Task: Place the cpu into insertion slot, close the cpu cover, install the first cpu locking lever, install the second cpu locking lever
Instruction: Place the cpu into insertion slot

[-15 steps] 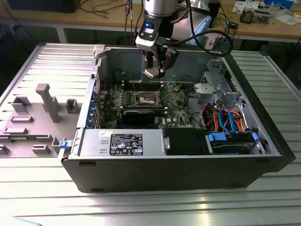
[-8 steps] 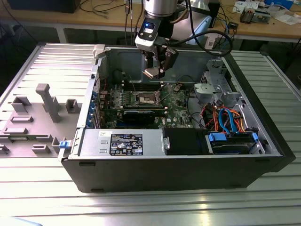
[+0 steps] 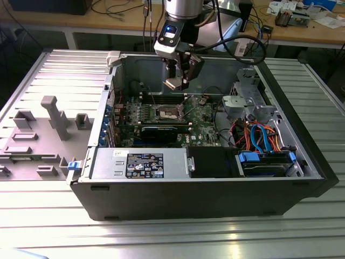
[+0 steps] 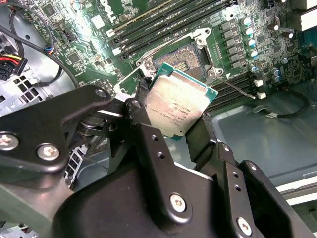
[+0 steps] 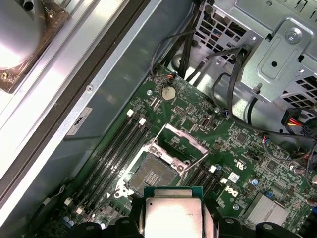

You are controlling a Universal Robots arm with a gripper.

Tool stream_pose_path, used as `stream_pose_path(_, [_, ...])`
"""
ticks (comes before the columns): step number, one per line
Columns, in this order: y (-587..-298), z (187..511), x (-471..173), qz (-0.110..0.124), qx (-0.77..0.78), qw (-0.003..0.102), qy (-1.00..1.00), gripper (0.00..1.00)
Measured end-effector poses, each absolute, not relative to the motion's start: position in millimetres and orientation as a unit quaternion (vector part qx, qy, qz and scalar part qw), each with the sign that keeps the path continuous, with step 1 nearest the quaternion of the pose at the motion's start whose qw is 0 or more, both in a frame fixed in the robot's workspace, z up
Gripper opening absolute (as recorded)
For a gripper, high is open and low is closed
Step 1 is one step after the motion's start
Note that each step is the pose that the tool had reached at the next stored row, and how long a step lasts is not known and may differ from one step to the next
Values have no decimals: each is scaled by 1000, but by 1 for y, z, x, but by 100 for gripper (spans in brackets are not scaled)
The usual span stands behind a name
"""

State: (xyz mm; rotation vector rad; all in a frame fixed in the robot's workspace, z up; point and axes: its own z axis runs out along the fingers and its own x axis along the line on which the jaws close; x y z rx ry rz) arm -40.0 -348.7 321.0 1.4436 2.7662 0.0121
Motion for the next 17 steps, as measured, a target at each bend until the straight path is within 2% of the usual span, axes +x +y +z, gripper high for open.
stream_pose_path(17, [-349,321,-40,4,481,11,877,55])
